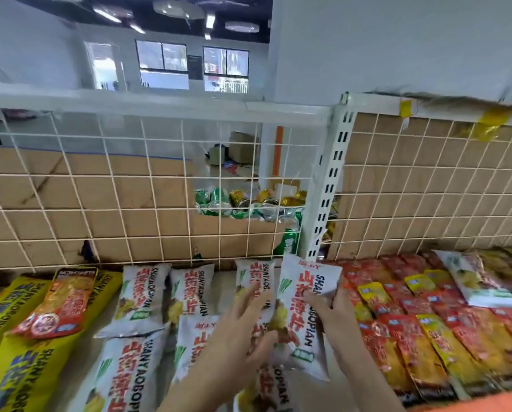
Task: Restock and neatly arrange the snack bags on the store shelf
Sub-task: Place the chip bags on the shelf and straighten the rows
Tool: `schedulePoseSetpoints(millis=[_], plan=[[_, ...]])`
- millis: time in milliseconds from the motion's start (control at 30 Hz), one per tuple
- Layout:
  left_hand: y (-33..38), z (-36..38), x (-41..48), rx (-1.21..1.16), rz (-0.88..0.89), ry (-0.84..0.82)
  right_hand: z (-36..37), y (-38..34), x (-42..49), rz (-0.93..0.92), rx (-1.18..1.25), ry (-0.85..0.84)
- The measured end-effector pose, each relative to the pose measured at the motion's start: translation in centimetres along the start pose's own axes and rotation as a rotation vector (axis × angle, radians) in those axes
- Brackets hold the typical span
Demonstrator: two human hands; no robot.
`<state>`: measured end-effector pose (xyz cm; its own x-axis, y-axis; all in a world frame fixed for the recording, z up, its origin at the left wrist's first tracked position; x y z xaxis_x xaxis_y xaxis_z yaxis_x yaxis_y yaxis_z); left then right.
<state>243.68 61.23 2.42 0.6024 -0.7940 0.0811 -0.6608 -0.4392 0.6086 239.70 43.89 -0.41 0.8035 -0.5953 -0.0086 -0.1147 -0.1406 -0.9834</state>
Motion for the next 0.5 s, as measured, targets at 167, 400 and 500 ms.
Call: schedulePoseSetpoints(millis=[167,400,500], plan=[[-3.6,1.8,1.4,0.242,-0.264,-0.007,-2.4,2.6,5.7,0.06,0.04,-0.016],[-4.3,2.8,1.4,0.364,-0.296,0.038,1.0,4.9,10.1,0.117,-0.258,-0.15],[-4.2,2.9,1.3,0.386,-0.307,0.02,1.7,5.5,10.8,0.111,-0.284,-0.096]])
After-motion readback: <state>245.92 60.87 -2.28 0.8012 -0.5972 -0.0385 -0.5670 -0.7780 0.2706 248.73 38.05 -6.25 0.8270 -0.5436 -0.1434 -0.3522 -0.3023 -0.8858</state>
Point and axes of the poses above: each hand's wrist, its own x-axis towards the middle knuckle, its own z-axis out of the palm, y = z × x, the point moved 10 cm from there along x, towards the middle knuckle, and after that the axes turned 4 degrees about -y, right-handed, at the moved point
